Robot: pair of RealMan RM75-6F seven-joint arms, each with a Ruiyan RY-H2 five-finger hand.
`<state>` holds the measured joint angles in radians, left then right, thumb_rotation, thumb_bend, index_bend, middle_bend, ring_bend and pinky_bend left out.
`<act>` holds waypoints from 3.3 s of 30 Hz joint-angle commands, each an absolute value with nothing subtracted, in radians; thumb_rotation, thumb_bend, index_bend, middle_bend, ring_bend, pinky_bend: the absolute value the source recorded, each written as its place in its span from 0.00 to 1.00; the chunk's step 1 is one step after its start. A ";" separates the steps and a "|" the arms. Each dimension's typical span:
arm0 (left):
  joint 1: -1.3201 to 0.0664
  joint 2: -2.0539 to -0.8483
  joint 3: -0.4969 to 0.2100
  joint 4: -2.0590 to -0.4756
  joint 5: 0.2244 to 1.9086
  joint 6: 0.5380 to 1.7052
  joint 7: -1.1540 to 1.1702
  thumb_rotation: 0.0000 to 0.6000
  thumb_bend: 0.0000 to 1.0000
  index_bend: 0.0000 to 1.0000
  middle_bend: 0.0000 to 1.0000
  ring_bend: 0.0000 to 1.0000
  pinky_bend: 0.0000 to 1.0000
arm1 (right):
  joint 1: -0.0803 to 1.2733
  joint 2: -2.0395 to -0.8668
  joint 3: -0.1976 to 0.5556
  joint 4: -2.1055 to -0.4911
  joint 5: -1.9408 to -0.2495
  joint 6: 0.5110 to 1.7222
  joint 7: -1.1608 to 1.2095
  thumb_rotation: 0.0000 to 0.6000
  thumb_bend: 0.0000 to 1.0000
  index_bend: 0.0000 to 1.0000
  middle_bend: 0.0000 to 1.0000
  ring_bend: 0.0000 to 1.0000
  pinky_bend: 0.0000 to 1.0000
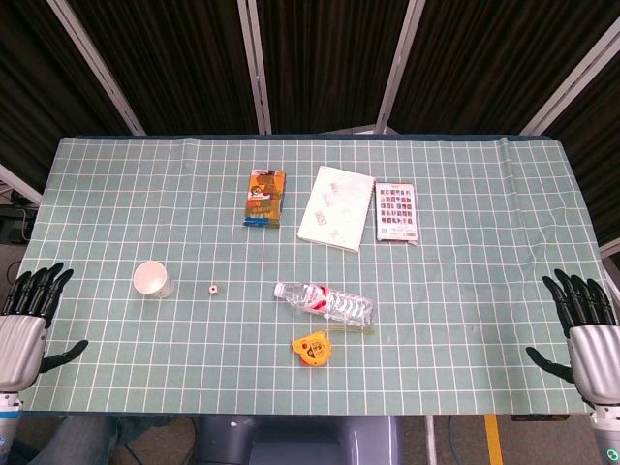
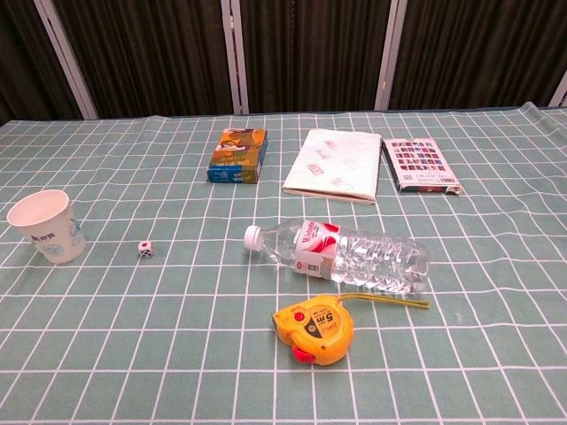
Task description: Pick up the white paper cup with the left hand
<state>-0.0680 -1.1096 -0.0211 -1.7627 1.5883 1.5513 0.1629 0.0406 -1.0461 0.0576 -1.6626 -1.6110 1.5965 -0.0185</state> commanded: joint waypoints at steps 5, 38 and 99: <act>-0.071 -1.123 -0.020 -1.751 1.586 1.542 0.184 1.00 0.00 0.00 0.00 0.00 0.00 | 0.044 -1.049 0.059 -1.658 -1.600 1.585 -0.029 1.00 0.00 0.00 0.00 0.00 0.00; -0.471 -1.507 -0.038 -1.181 1.571 1.102 0.830 1.00 0.00 0.07 0.02 0.00 0.05 | 0.085 -1.067 0.097 -1.644 -1.484 1.493 -0.062 1.00 0.00 0.00 0.00 0.00 0.00; -0.464 -1.459 -0.079 -1.132 1.586 1.178 0.022 1.00 0.00 0.00 0.00 0.00 0.00 | 0.092 -1.068 0.083 -1.650 -1.486 1.473 -0.064 1.00 0.00 0.00 0.00 0.00 0.00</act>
<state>-0.5029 -1.4415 -0.0942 -1.0864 1.5284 1.0264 -0.4183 0.0920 -1.0686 0.0833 -1.6501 -1.4857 1.4733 -0.0645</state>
